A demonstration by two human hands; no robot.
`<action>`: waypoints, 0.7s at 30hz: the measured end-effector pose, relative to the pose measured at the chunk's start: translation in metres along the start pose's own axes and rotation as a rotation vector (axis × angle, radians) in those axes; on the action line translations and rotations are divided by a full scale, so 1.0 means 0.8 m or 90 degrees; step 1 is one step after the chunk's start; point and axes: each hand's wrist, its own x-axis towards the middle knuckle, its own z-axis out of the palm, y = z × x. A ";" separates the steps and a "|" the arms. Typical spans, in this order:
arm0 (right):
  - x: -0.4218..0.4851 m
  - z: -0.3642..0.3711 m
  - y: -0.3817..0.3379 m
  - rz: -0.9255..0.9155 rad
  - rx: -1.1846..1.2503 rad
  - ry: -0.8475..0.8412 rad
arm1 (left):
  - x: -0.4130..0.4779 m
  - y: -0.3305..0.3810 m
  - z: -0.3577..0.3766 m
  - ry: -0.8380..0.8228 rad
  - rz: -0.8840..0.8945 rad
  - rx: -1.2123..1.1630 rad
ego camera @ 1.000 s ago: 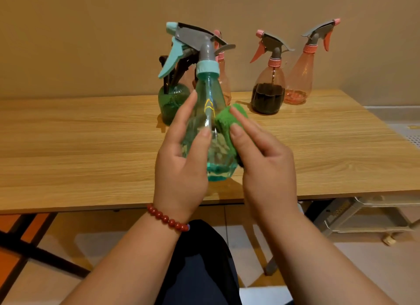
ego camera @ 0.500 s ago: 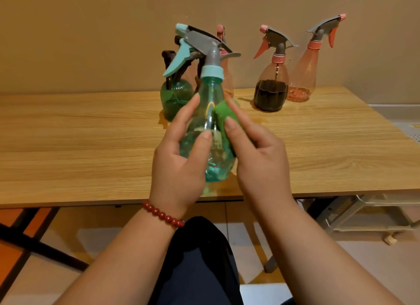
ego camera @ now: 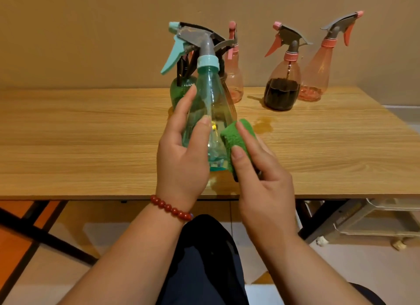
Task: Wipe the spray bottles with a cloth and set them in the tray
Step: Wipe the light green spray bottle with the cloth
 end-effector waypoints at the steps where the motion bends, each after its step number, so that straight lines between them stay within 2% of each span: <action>1: 0.005 0.000 -0.002 -0.007 0.005 0.003 | -0.002 -0.001 0.001 -0.006 -0.005 -0.009; 6: 0.032 0.000 -0.008 -0.009 0.039 0.016 | -0.012 0.001 0.013 -0.023 -0.017 -0.014; 10: 0.005 0.009 0.006 -0.034 0.019 0.025 | -0.005 0.004 0.015 -0.011 -0.017 -0.004; 15: 0.010 0.004 0.007 0.000 0.093 0.052 | -0.018 0.012 0.015 -0.081 0.010 0.027; 21: -0.002 0.014 0.002 -0.050 0.050 0.056 | -0.007 0.020 0.019 0.014 0.068 0.089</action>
